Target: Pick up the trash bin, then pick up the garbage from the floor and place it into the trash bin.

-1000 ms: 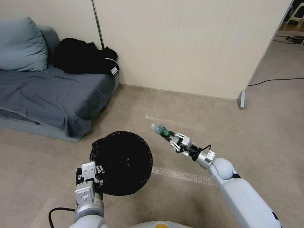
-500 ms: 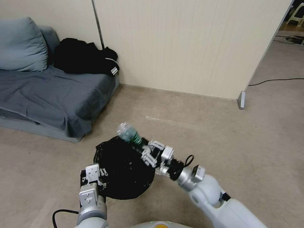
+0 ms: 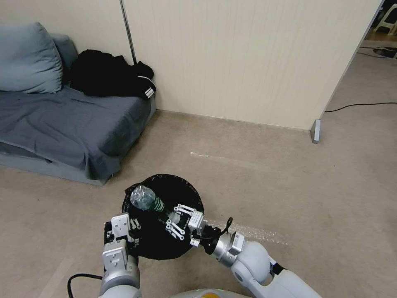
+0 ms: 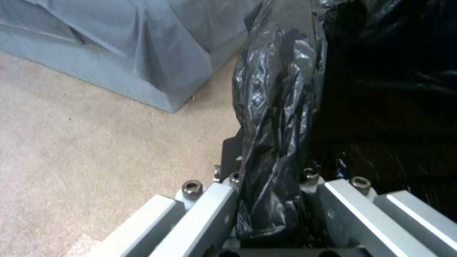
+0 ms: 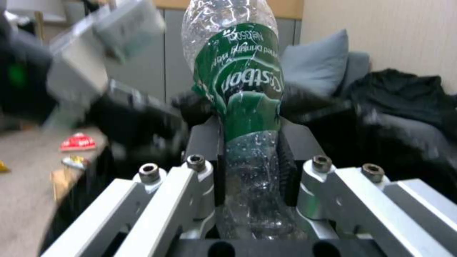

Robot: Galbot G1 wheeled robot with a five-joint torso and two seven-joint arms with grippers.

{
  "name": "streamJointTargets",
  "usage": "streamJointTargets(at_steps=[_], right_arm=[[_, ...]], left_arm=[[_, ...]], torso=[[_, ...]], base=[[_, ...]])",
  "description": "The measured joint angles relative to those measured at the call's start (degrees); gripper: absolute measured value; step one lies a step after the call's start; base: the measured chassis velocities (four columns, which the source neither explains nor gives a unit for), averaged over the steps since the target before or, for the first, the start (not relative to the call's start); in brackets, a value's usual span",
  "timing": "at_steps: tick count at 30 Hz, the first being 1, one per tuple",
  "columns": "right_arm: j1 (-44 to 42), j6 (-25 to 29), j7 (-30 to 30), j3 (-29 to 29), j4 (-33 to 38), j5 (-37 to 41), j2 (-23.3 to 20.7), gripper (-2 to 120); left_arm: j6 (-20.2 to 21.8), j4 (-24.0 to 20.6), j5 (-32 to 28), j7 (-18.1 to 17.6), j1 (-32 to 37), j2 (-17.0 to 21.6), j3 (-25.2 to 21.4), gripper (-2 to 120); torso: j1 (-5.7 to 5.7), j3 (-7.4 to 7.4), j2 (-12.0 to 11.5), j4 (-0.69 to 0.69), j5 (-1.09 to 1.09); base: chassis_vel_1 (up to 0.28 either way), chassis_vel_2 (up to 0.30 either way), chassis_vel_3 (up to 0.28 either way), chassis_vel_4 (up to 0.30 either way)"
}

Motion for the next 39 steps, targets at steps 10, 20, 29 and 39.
streamJointTargets(at_steps=[10,20,29,39], right_arm=[[-1.63,1.37,2.37,1.59,-1.67,-2.27,-0.56,38],[-3.82,0.55,1.92,2.43,2.71,-1.85,-2.00,75],[-5.40,0.35,1.52,4.74,7.77,-3.44,-3.64,105],[-5.03,-1.79,2.67,12.29,18.87,-4.80,-3.75,114]], left_arm=[[-0.01,-0.61,-0.52,-0.06,-0.45,0.02,-0.40,1],[0.27,-0.39,-0.83,-0.04,-1.09,0.21,-0.64,1],[-0.20,0.47,0.58,0.33,-1.41,0.27,-0.94,1],[-1.41,2.26,3.29,2.09,-1.83,0.82,-1.11,1]], torso=[[0.00,0.00,0.00,0.00,0.00],[0.00,0.00,0.00,0.00,0.00],[0.00,0.00,0.00,0.00,0.01],[0.00,0.00,0.00,0.01,0.00]], base=[[0.000,0.000,0.000,0.000],[0.000,0.000,0.000,0.000],[0.000,0.000,0.000,0.000],[0.000,0.000,0.000,0.000]])
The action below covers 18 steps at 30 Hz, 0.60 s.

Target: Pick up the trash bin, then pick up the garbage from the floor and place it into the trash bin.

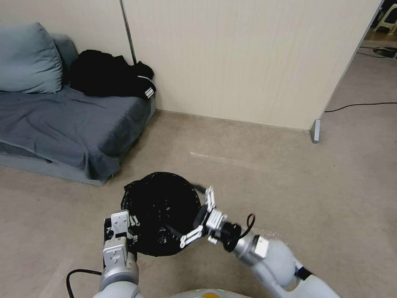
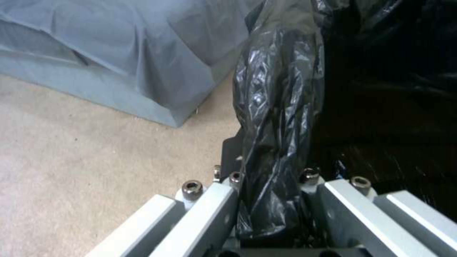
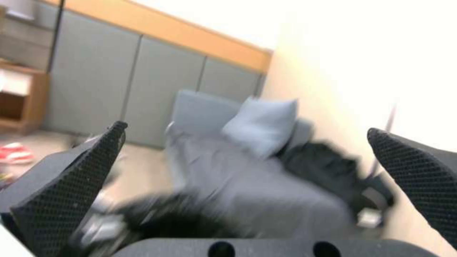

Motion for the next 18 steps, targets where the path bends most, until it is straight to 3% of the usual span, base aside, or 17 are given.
streamJointTargets(at_steps=[4,7,11,18], right_arm=[[-2.49,-1.04,2.57,5.47,5.41,-0.51,0.57,113],[-9.02,-1.37,7.96,10.20,9.24,-5.38,3.38,110],[-15.24,-1.33,13.02,11.46,9.92,-10.31,8.07,103],[-23.22,2.22,16.44,12.09,6.36,-14.74,14.18,100]], left_arm=[[-0.45,0.41,0.36,0.23,-0.29,0.38,-0.26,1],[-1.38,0.49,-0.09,0.62,-0.28,0.82,-0.94,1],[-2.00,0.49,-1.02,0.72,-0.47,1.16,-1.39,1],[-2.22,0.01,-2.92,0.59,-0.50,1.45,-1.46,1]], torso=[[0.00,0.00,0.00,0.00,-0.01],[-0.01,0.00,0.00,-0.03,-0.01],[-0.01,0.00,0.00,-0.01,0.00],[0.00,0.00,0.00,-0.02,-0.01]], base=[[0.000,0.000,0.000,0.000],[0.000,0.000,0.000,0.000],[0.000,0.000,0.000,0.000],[0.000,0.000,0.000,0.000]])
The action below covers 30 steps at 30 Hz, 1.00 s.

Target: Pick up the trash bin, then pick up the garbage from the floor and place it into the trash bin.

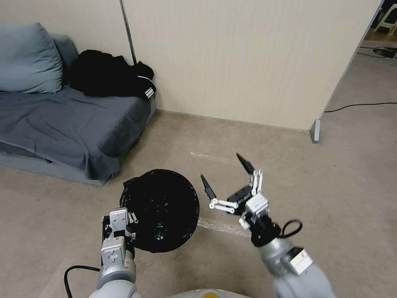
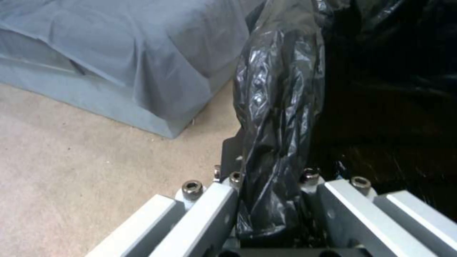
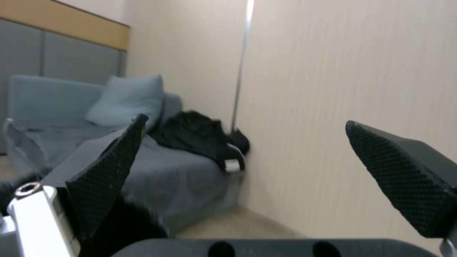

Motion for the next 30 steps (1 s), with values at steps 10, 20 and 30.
streamJointTargets(at_steps=[10,20,30], right_arm=[[-0.82,3.43,4.92,0.59,-5.61,-1.58,3.84,100],[0.51,4.10,6.20,1.35,-7.18,-0.10,3.32,100],[1.58,4.30,6.07,2.18,-7.74,0.28,3.35,100]], left_arm=[[0.50,-0.64,-1.69,-0.35,-0.40,0.54,-0.30,1],[1.10,-0.64,-2.84,-0.52,-0.56,0.52,-0.27,1],[1.12,-0.44,-2.89,-0.56,-0.44,0.38,-0.65,1]], torso=[[0.00,0.00,0.00,0.01,0.01],[0.00,0.00,0.00,0.01,0.01],[0.00,0.00,0.00,0.00,0.01]], base=[[0.000,0.000,0.000,0.000],[0.038,0.031,0.036,0.037],[0.091,0.096,0.090,0.095]])
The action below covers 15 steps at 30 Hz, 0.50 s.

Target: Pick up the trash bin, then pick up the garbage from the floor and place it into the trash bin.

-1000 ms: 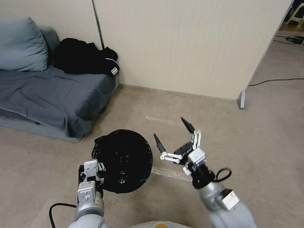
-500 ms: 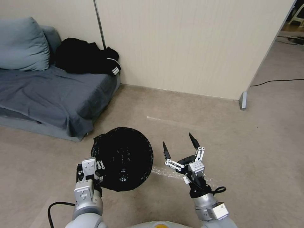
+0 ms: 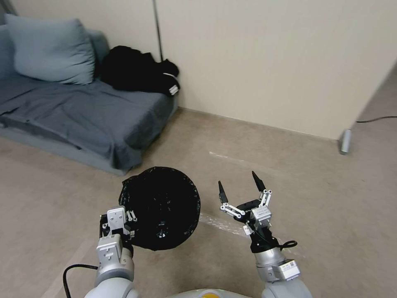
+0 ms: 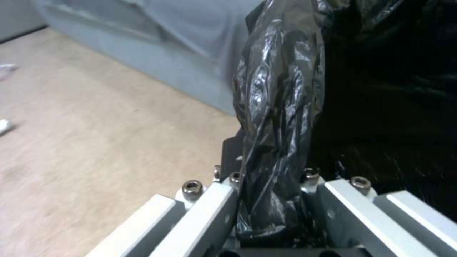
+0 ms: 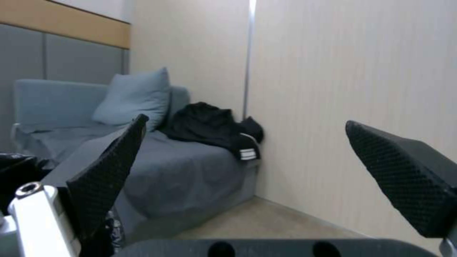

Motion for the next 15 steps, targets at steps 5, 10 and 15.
streamJointTargets(at_steps=[5,10,15], right_arm=[[0.30,0.36,-0.05,0.31,0.08,0.16,0.03,100],[0.64,0.66,0.26,0.28,0.28,0.00,0.21,100],[0.69,-0.01,0.60,-0.17,0.74,1.11,0.17,100]], left_arm=[[-0.06,0.05,0.03,0.00,0.30,-0.02,-0.03,1],[-0.08,0.05,0.04,0.00,0.35,0.01,-0.10,1],[-0.08,0.01,0.04,0.00,0.40,0.01,-0.28,1]], torso=[[0.00,0.00,0.00,0.00,0.00],[0.00,0.00,0.00,0.00,0.00],[0.00,0.00,0.00,0.00,-0.01]], base=[[0.113,0.110,0.133,0.139],[0.144,0.117,0.127,0.127],[0.132,0.131,0.118,0.108]])
